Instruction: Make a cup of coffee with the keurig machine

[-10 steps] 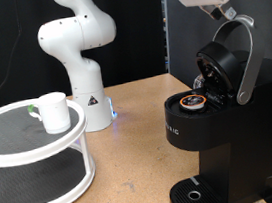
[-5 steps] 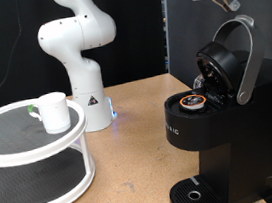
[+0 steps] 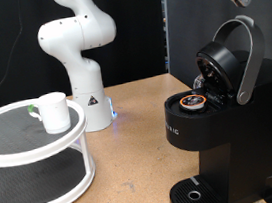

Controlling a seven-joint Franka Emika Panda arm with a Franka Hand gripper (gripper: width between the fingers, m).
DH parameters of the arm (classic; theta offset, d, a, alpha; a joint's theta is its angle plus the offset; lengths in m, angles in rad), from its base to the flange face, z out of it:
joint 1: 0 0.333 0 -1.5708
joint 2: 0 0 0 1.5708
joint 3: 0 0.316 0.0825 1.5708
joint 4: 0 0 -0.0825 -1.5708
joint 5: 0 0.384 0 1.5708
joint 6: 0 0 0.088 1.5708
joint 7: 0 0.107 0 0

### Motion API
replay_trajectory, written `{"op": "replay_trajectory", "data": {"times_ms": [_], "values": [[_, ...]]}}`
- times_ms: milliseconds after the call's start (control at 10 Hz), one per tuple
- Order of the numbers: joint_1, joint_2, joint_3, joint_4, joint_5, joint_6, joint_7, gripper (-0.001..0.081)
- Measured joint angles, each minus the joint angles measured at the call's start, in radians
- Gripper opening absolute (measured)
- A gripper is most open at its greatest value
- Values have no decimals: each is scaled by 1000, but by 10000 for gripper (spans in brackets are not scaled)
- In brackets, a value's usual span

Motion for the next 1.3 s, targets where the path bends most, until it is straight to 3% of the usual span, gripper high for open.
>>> {"op": "replay_trajectory", "data": {"times_ms": [700, 1000, 1300], "values": [[-2, 54, 25, 5, -19, 33, 1, 7], [-8, 45, -15, 6, 4, -23, -81, 7], [-43, 23, -80, 2, -22, -114, -171, 7]]}}
